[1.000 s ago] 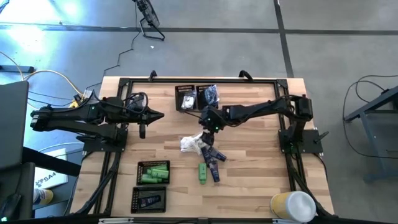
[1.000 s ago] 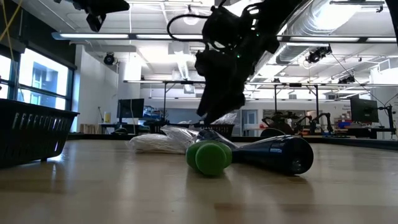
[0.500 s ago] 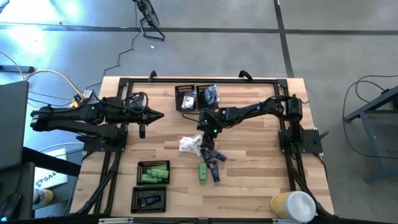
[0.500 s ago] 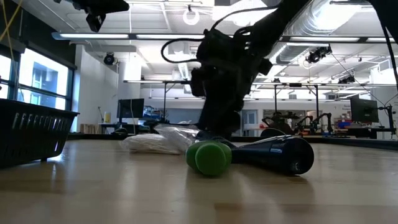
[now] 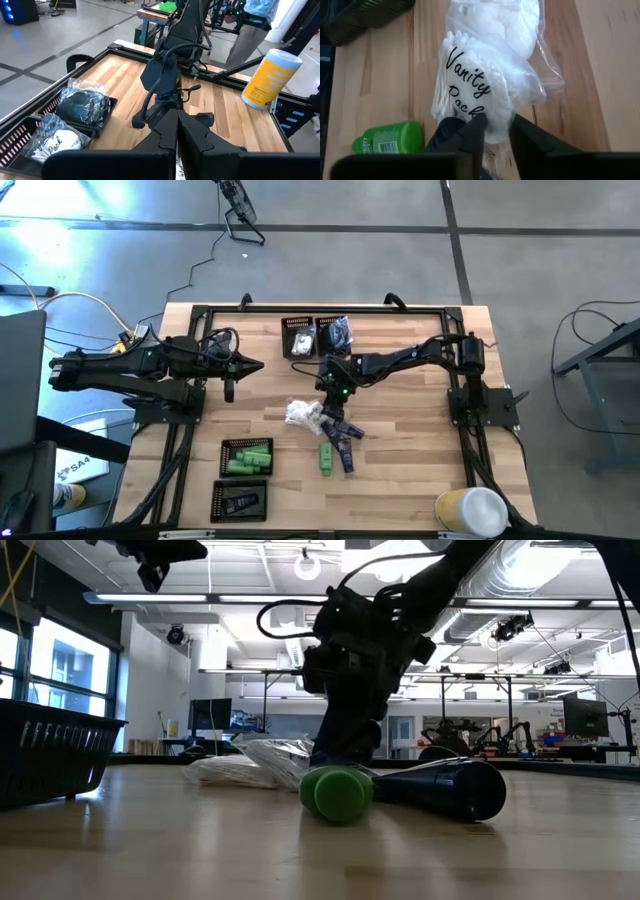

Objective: Pick & Place Travel size toiletries
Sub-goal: Put the white cotton pack into the top middle basket

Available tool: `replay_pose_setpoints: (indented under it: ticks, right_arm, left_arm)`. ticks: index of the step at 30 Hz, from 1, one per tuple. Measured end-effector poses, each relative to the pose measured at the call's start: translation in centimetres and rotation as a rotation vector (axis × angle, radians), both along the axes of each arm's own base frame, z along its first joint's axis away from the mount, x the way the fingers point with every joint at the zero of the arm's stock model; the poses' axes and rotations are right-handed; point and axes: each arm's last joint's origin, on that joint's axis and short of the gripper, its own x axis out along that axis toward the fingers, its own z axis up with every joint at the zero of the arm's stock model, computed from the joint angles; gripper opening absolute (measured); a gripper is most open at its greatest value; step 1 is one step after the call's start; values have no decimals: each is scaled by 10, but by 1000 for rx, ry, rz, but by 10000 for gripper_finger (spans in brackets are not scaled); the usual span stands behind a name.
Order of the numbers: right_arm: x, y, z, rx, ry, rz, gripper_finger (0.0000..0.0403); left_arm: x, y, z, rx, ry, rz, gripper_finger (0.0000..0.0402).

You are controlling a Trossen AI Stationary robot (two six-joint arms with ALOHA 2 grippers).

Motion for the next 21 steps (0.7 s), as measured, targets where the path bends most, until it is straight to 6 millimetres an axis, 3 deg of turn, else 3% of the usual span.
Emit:
replay_pose_setpoints:
  ticks: [7,13,21]
  right_arm:
    - [0,0,0,-1,-5,0,11]
    - [0,0,1,2,-1,2,4]
    - [-8,-1,41,-41,-79,-24,3]
  left_arm:
    - [0,0,0,0,3,0,8]
    - [0,0,-2,0,15,0,8]
    - [0,0,-2,0,15,0,8]
